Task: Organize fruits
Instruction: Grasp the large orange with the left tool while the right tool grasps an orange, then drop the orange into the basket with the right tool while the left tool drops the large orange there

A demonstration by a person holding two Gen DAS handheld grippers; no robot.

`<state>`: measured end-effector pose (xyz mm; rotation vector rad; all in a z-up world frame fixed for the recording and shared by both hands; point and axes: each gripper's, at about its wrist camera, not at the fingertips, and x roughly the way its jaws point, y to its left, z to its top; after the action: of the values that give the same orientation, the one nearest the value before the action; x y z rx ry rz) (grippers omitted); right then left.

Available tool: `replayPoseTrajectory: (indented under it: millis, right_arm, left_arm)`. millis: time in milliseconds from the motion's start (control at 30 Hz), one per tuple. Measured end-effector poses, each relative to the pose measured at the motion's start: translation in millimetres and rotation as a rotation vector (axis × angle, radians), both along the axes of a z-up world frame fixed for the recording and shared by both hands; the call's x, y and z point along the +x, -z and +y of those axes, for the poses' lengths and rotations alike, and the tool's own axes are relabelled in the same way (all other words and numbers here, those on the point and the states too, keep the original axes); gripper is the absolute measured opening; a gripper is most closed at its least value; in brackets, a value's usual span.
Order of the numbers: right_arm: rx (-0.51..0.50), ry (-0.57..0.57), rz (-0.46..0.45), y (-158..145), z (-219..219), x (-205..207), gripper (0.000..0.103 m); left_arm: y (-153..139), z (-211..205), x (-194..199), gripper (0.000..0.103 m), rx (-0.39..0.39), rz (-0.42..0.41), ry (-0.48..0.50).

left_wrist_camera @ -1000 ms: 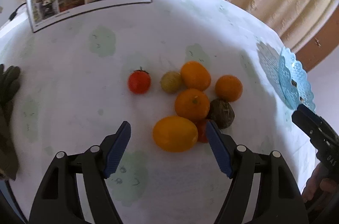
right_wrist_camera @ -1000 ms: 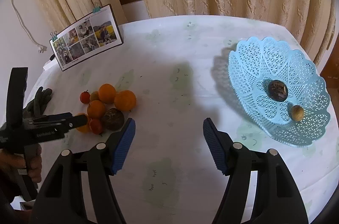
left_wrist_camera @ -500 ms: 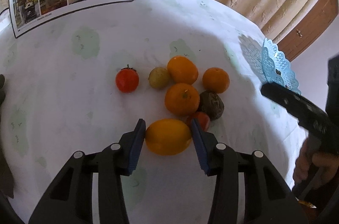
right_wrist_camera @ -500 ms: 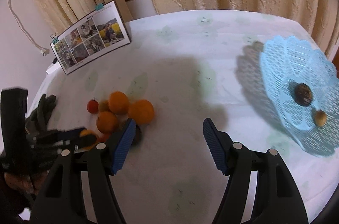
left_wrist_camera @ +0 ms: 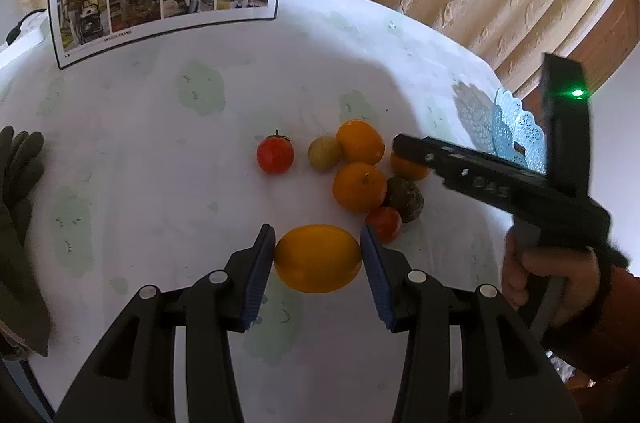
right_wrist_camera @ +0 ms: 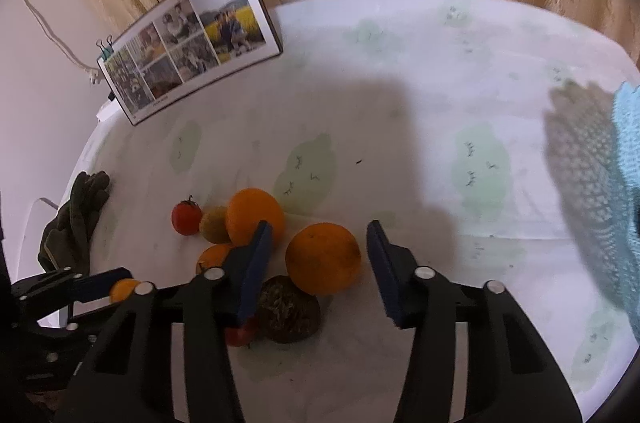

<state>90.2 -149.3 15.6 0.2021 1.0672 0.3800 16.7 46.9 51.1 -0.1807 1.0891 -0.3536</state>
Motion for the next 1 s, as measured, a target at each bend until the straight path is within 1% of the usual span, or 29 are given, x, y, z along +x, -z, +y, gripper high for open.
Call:
replayPoseTrajectory:
  millis: [33, 100, 233, 400, 500, 600, 700, 900, 1000]
  right_arm:
    - [0.004, -0.003, 0.007, 2, 0, 0, 0.046]
    - [-0.001, -0.004, 0.017, 5, 1, 0, 0.040]
    - [0.003, -0.001, 0.016, 2, -4, -2, 0.040]
    - [0.004, 0.018, -0.037, -17, -18, -11, 0.040]
    - [0.005, 0.052, -0.073, -31, -35, -17, 0.040]
    - [0.000, 0.096, -0.109, -45, -57, -25, 0.040]
    - [-0.007, 0.159, -0.140, -57, -87, -35, 0.040]
    - [-0.045, 0.290, -0.167, -66, -148, -54, 0.040]
    - [-0.064, 0.335, -0.160, -64, -174, -60, 0.040]
  left_arm:
    - [-1, 1, -1, 0.045, -0.001, -0.003, -0.002]
    - [-3, 1, -1, 0.045, -0.002, -0.006, -0.005]
    - [-6, -4, -1, 0.045, -0.004, -0.008, -0.005]
    - [-11, -13, 1, 0.045, -0.005, -0.022, 0.006]
    - [-14, -22, 3, 0.045, -0.005, -0.029, 0.015]
    - [-20, -34, 5, 0.045, -0.006, -0.042, 0.031]
    - [-26, -45, 4, 0.045, -0.006, -0.053, 0.045]
    - [-36, -76, 3, 0.045, -0.006, -0.067, 0.084]
    - [-40, -92, 3, 0.045, -0.007, -0.077, 0.103]
